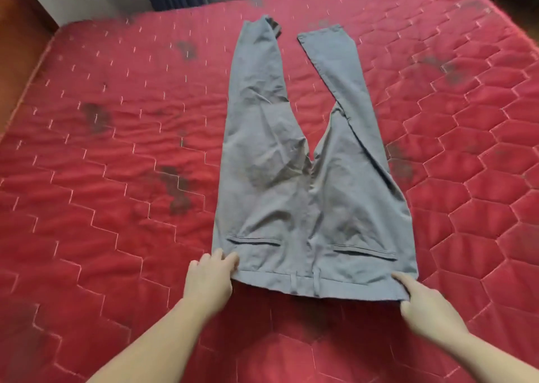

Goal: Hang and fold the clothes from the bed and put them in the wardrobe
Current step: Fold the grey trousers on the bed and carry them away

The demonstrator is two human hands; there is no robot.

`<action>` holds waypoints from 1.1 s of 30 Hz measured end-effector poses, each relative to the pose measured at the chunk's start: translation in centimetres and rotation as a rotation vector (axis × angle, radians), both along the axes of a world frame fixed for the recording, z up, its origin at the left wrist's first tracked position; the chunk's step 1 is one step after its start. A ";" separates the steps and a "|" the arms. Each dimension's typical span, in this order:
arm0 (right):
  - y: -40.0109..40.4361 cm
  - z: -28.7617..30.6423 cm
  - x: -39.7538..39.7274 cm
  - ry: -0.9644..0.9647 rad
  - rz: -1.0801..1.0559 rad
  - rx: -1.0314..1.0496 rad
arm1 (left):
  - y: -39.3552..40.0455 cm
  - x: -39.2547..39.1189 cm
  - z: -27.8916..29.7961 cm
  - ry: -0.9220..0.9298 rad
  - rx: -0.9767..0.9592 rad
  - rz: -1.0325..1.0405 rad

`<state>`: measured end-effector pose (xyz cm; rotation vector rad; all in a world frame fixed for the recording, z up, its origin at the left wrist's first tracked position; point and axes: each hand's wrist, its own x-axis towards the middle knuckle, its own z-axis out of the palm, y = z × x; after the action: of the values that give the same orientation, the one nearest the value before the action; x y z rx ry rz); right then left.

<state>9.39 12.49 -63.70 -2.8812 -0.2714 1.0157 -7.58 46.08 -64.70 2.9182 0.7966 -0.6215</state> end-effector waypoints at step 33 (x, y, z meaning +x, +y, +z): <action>6.2 -8.8 11.9 -0.360 0.489 0.109 | -11.0 22.7 -7.9 -0.171 -0.219 -0.359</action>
<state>21.27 18.65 -72.46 -2.9387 -1.0567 0.4835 15.11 35.04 -72.57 2.8737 0.1731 -0.4365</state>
